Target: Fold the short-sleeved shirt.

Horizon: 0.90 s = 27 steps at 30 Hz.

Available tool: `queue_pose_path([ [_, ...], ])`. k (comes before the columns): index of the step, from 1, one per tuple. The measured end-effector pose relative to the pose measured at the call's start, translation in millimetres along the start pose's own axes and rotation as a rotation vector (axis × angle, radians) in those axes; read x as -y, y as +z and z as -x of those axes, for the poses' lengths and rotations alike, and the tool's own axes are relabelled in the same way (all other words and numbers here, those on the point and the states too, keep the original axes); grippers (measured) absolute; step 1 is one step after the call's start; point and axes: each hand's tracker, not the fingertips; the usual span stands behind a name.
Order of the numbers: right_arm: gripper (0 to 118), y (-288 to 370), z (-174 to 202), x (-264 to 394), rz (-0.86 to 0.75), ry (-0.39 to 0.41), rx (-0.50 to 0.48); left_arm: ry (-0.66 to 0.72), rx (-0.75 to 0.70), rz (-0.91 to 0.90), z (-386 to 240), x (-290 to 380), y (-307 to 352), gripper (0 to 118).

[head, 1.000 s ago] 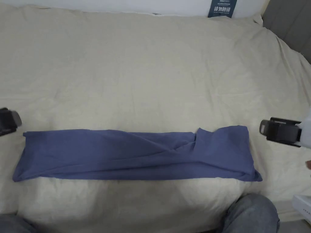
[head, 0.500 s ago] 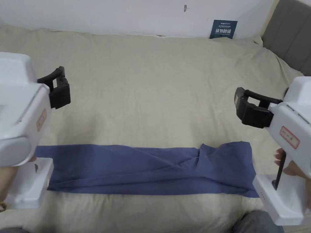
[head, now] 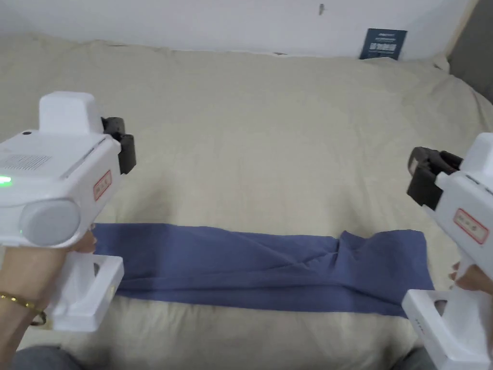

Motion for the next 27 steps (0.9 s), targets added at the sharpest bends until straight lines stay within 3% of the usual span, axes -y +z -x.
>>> queue_pose_path([
  [1, 1, -2, 0, 0, 0.003, 0.002, -0.003, 0.027, 0.036, 0.038, 8, 0, -4, 11],
  [2, 1, -4, 1, 0, 0.011, 0.006, -0.006, 0.087, 0.06, 0.068, 19, 1, -9, 30],
  [3, 1, -5, 4, 0, 0.02, 0.009, -0.009, 0.147, 0.097, 0.11, 34, 3, -16, 70],
  [5, 1, -9, 5, 0, 0.036, 0.024, -0.011, 0.249, 0.142, 0.218, 62, 9, -31, 115],
  [9, 1, -23, 9, 7, 0.085, 0.083, 0.035, 0.417, 0.136, 0.332, 121, 37, -56, 118],
  [17, 1, -39, -4, 21, 0.173, 0.035, 0.11, 0.771, 0.227, 0.561, 206, 126, -91, 118],
  [23, 1, -44, -11, 22, 0.186, -0.002, 0.147, 0.77, 0.295, 0.727, 211, 176, -91, 118],
  [25, 1, -45, -14, 22, 0.191, -0.035, 0.157, 0.78, 0.338, 0.638, 209, 177, -82, 118],
  [27, 1, -46, -18, 23, 0.194, -0.067, 0.147, 0.868, 0.381, 0.665, 211, 180, -83, 116],
])
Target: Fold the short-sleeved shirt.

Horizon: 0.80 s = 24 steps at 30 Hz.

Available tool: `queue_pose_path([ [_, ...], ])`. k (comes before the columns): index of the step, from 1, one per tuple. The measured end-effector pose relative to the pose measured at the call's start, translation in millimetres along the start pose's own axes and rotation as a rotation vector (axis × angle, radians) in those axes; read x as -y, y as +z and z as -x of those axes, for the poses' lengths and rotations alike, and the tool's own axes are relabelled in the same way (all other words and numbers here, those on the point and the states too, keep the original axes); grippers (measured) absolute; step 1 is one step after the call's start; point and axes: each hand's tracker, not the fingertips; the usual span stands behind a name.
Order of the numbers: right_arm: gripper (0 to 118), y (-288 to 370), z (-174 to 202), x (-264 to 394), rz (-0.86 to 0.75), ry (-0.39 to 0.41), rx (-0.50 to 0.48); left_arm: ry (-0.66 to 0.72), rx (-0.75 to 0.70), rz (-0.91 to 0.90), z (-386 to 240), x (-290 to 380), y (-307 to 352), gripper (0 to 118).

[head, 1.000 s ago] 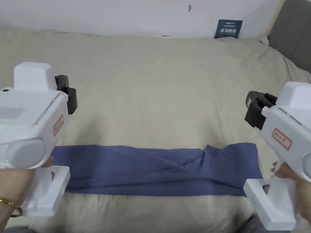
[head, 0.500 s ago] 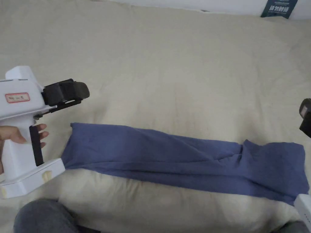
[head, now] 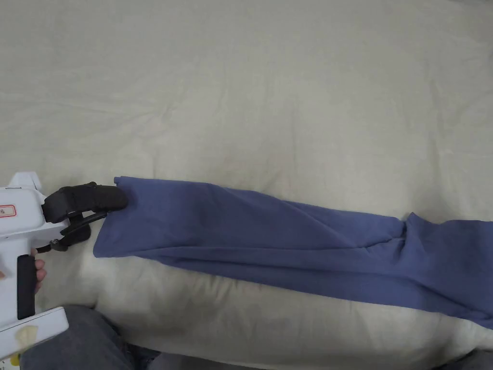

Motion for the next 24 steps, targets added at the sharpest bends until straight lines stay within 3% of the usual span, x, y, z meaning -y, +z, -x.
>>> queue_pose_path([
  [5, 1, 2, 1, 2, 0.001, -0.003, 0.002, 0.078, 0.069, -0.029, 3, 4, -3, 106],
  [7, 1, 3, 1, 3, 0.003, 0.0, -0.002, 0.161, 0.126, -0.016, 4, 8, -9, 67],
  [9, 1, 2, -1, 5, 0.011, 0.01, -0.004, 0.2, 0.002, 0.05, 3, 11, -29, 27],
  [10, 1, 1, -1, 6, 0.014, 0.01, -0.004, 0.182, -0.028, 0.053, 2, 12, -33, 16],
  [14, 1, 1, -2, 11, 0.029, -0.008, -0.014, 0.192, -0.044, 0.014, -10, 8, -35, 8],
  [19, 1, 1, -1, 15, 0.042, -0.009, -0.032, 0.101, -0.212, 0.022, -46, 5, -29, 7],
  [24, 1, 2, -1, 11, 0.029, 0.004, -0.062, -0.218, -0.332, -0.012, -126, 13, -6, 7],
])
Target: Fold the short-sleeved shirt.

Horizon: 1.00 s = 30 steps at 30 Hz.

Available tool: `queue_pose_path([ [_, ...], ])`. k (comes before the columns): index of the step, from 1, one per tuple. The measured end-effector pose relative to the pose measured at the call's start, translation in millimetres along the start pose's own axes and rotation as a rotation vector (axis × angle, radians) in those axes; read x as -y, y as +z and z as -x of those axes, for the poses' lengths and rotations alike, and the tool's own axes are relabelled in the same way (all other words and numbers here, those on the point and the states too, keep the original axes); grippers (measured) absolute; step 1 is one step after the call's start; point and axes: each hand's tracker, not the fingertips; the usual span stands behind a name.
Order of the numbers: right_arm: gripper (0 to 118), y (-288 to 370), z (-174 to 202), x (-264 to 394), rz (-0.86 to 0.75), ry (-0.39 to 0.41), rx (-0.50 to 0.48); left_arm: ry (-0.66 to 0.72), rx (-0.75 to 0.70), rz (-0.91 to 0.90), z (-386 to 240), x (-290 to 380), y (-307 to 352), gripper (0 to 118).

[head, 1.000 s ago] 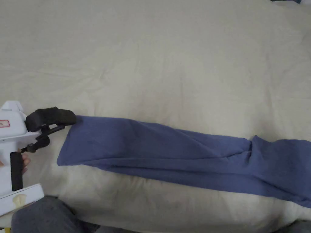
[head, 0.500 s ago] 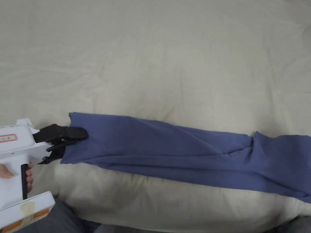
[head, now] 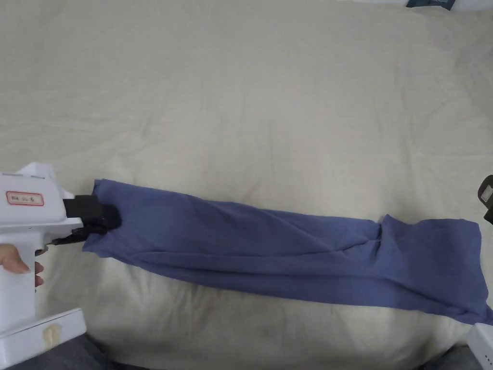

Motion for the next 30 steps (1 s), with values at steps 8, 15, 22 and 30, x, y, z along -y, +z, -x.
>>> queue_pose_path([
  [8, 1, 10, -9, -10, -0.042, 0.009, -0.043, -0.261, 0.11, 0.0, -131, 11, 27, 7],
  [15, 1, 26, -27, -7, -0.054, -0.004, -0.035, -0.369, 0.165, 0.172, -218, 46, -68, 7],
  [22, 1, 41, -51, -9, -0.068, -0.024, 0.012, -0.344, 0.136, 0.323, -258, 97, -173, 11],
  [30, 1, 44, -63, -11, -0.08, -0.041, 0.036, -0.267, 0.25, 0.329, -269, 103, -176, 108],
])
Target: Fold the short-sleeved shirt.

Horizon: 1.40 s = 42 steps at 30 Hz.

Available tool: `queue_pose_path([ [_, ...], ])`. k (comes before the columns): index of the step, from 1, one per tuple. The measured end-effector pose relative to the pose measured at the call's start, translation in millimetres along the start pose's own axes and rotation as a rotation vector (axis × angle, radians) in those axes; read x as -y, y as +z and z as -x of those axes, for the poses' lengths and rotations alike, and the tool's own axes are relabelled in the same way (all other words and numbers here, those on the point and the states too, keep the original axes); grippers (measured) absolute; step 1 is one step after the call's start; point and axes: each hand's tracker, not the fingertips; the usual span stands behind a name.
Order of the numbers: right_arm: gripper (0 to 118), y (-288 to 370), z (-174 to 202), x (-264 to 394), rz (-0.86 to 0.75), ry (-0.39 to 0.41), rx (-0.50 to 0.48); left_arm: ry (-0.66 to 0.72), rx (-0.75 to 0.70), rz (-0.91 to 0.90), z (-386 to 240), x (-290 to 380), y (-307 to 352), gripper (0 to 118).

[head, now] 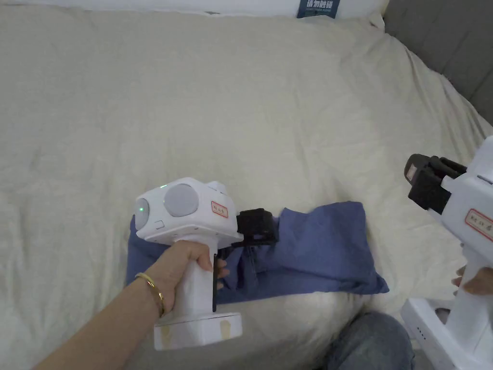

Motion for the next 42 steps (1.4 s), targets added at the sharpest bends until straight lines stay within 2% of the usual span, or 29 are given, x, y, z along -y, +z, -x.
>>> queue_pose_path([
  [2, 1, 0, 0, 0, -0.003, -0.003, -0.004, -0.091, -0.017, -0.098, -5, -6, 24, 111],
  [3, 1, 0, 0, 0, -0.007, -0.007, -0.008, -0.138, -0.08, -0.164, -7, -7, 38, 111],
  [4, 1, 0, 1, 0, -0.01, -0.009, -0.011, -0.175, -0.139, -0.225, -10, -7, 49, 108],
  [5, 1, 0, 2, 0, -0.013, -0.01, -0.016, -0.213, -0.22, -0.302, -11, -6, 59, 101],
  [6, 1, 0, 3, 1, -0.015, -0.011, -0.021, -0.247, -0.305, -0.36, -10, -3, 64, 79],
  [8, 1, 0, 5, 2, -0.016, -0.012, -0.03, -0.308, -0.432, -0.371, -8, 6, 64, 25],
  [9, 1, 0, 5, 3, -0.014, -0.012, -0.034, -0.317, -0.465, -0.33, -4, 13, 58, 6],
  [14, 1, 1, 2, 12, -0.008, -0.014, -0.05, -0.188, -0.338, -0.107, 11, 49, 16, 2],
  [18, 1, 3, -7, 19, -0.002, -0.042, -0.048, -0.268, -0.29, -0.084, -15, 80, -16, 2],
  [21, 1, 4, -14, 22, 0.01, -0.039, -0.037, -0.385, -0.349, -0.086, -38, 91, -33, 2],
  [27, 1, 12, -24, 24, 0.001, -0.072, -0.017, -0.34, -0.349, -0.063, -54, 83, -37, 3],
  [29, 1, 14, -25, 23, -0.002, -0.069, -0.01, -0.285, -0.217, -0.049, -55, 75, -25, 3],
  [31, 1, 16, -26, 22, -0.003, -0.065, -0.008, -0.19, -0.054, -0.064, -53, 63, -1, 14],
  [32, 1, 16, -26, 21, -0.004, -0.064, -0.007, -0.148, 0.037, -0.077, -49, 56, 13, 27],
  [33, 1, 17, -26, 21, -0.006, -0.062, -0.008, -0.145, 0.105, -0.095, -45, 49, 26, 62],
  [35, 1, 18, -25, 19, -0.008, -0.057, -0.008, -0.156, 0.155, -0.136, -36, 36, 50, 114],
  [36, 1, 17, -25, 18, -0.009, -0.054, -0.009, -0.154, 0.161, -0.175, -28, 30, 64, 118],
  [38, 1, 17, -23, 16, -0.008, -0.048, -0.011, -0.132, 0.157, -0.245, -13, 15, 91, 117],
  [42, 1, 11, -15, 15, -0.006, -0.034, -0.015, -0.095, 0.138, -0.257, 55, -2, 132, 118],
])
